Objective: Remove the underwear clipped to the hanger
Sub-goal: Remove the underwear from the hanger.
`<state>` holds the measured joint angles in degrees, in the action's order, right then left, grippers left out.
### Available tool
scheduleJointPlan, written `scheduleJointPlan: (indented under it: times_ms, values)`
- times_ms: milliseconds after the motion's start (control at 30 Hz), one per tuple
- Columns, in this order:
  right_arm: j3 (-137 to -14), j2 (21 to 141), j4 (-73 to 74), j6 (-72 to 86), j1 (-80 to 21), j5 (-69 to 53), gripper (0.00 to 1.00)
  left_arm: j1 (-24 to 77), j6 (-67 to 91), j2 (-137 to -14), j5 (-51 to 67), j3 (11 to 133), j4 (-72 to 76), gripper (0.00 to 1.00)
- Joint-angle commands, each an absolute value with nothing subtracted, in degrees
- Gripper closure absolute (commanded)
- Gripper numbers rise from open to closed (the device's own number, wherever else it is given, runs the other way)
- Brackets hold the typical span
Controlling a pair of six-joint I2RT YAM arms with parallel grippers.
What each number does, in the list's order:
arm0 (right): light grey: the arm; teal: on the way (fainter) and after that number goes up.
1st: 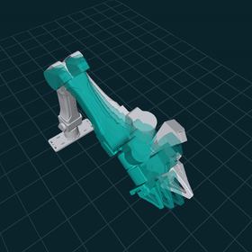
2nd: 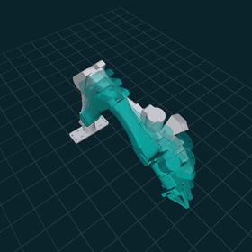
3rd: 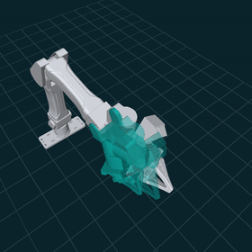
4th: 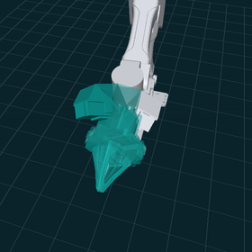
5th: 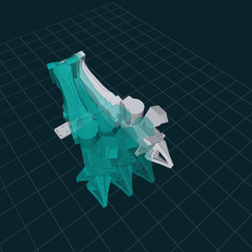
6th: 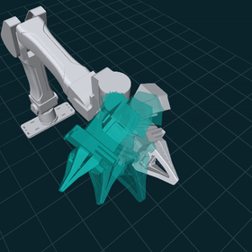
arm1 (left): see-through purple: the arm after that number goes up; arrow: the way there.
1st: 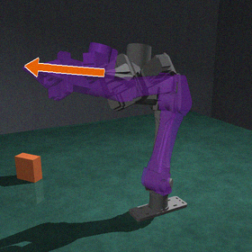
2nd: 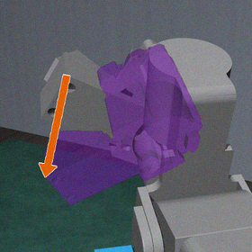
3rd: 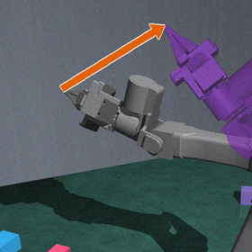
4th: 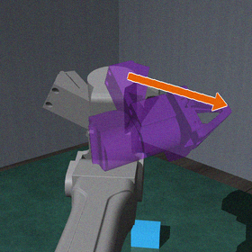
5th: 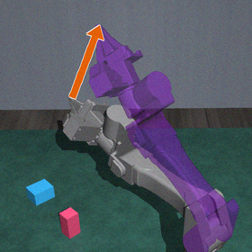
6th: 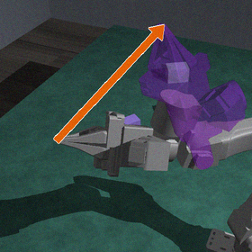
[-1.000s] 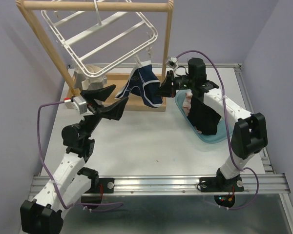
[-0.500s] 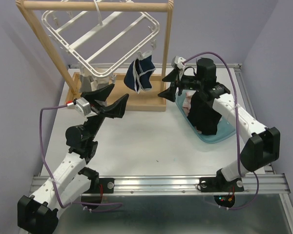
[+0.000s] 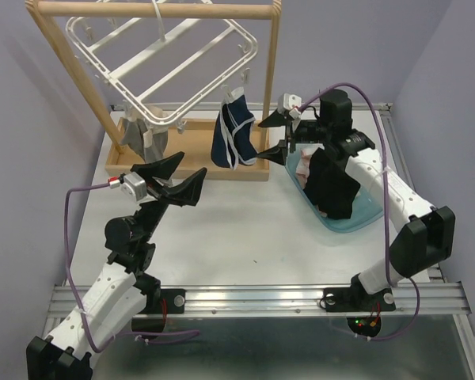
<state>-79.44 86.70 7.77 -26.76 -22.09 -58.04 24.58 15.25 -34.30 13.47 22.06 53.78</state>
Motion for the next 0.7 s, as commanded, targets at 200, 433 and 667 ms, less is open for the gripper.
scheduleJointPlan:
  times_ms: [200, 433, 667]
  values:
    - [-93.7, 88.9, 6.5, -20.5, -21.8, -60.5, 0.05, 25.0, 15.2, -29.8, 11.3, 19.2, 51.9, 0.12]
    - [-93.4, 90.3, 6.5, -15.7, -21.8, -52.6, 0.06, 25.8, 16.6, -31.5, 10.8, 20.2, 51.9, 0.12]
    - [-91.7, 94.2, 4.8, -15.8, -21.8, -48.5, 0.06, 26.5, 16.9, -29.9, 10.5, 19.3, 51.6, 0.12]
